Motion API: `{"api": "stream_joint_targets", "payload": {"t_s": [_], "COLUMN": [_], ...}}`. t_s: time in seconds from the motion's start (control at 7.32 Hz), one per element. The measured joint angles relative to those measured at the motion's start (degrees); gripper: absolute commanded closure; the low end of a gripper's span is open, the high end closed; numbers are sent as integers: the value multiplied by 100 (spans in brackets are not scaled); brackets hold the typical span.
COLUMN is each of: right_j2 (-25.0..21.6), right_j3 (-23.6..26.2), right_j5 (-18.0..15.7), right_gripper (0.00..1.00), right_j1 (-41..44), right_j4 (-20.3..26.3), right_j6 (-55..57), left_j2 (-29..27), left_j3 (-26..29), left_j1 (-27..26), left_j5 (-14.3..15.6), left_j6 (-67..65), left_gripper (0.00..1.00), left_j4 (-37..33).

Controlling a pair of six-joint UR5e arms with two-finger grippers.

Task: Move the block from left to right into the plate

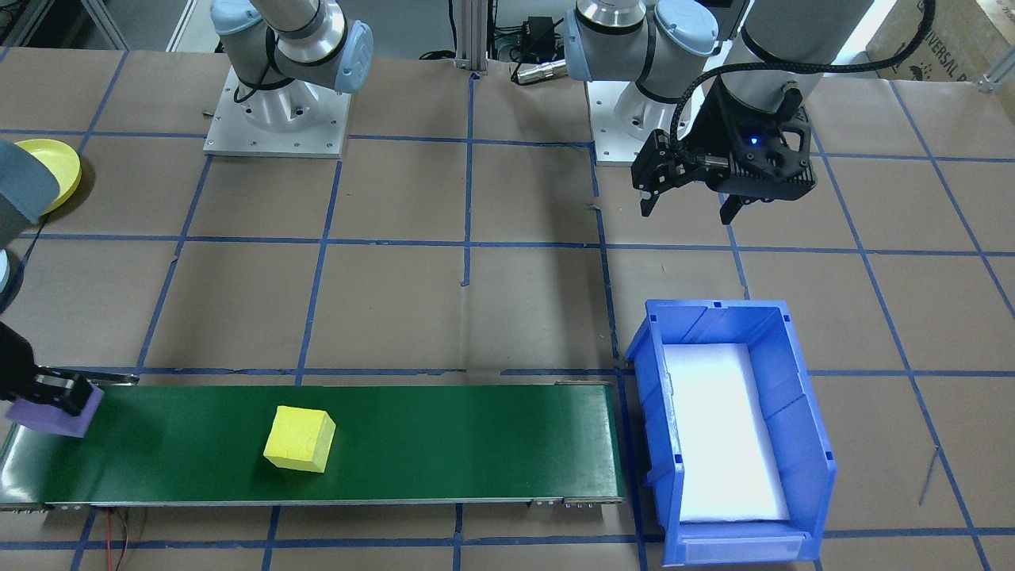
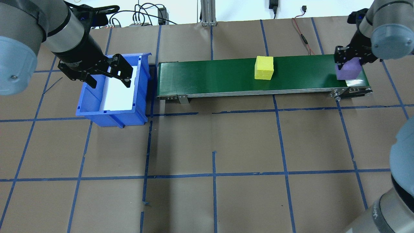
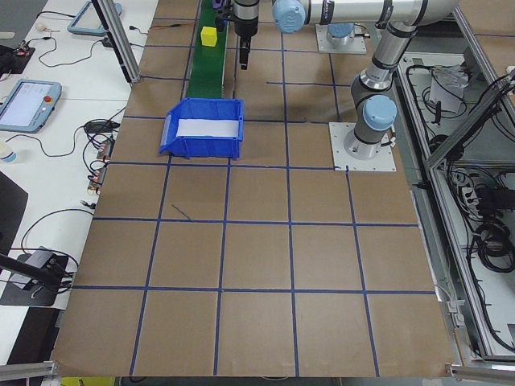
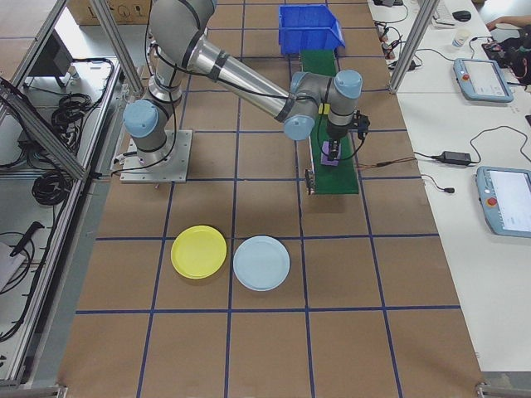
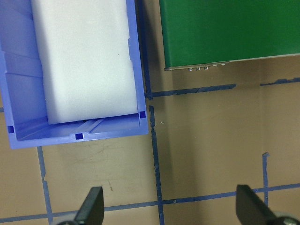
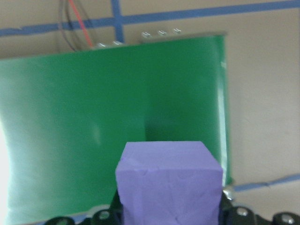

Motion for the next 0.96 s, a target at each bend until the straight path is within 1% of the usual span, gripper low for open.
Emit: {"api": "stream_joint_targets", "payload": {"t_s": [0.14, 0.27, 0.41, 0.55, 0.68, 0.82, 0.96], "right_j2": [-324, -554, -650, -665, -598, -391, -153], "right_j3": [65, 125, 215, 387, 636, 826, 908], "right_j5": [-196, -233, -103, 118, 362, 565, 654], "right_gripper": [71, 71, 71, 71, 65, 37, 0], "right_j1": [-480, -1086, -1747, -2313, -2795, -3115, -3281], "right_j4": [322, 433, 368, 118, -338, -779, -1062], "right_j6": [-614, -1455, -2310, -2994, -3519, -3800, -3912], "left_j2": [-2, -1, 1, 7, 17, 25, 27], "left_j3": [-1, 1, 14, 37, 49, 49, 46], "left_j1": [-1, -2, -2, -2, -4, -8, -10], "left_j5": [3, 4, 7, 41, 253, 543, 691], "left_j6": [-225, -316, -326, -326, -324, -323, -325], "left_gripper": [0, 0, 0, 0, 0, 0, 0], "left_j4": [2, -3, -11, -23, -42, -61, -74]}}
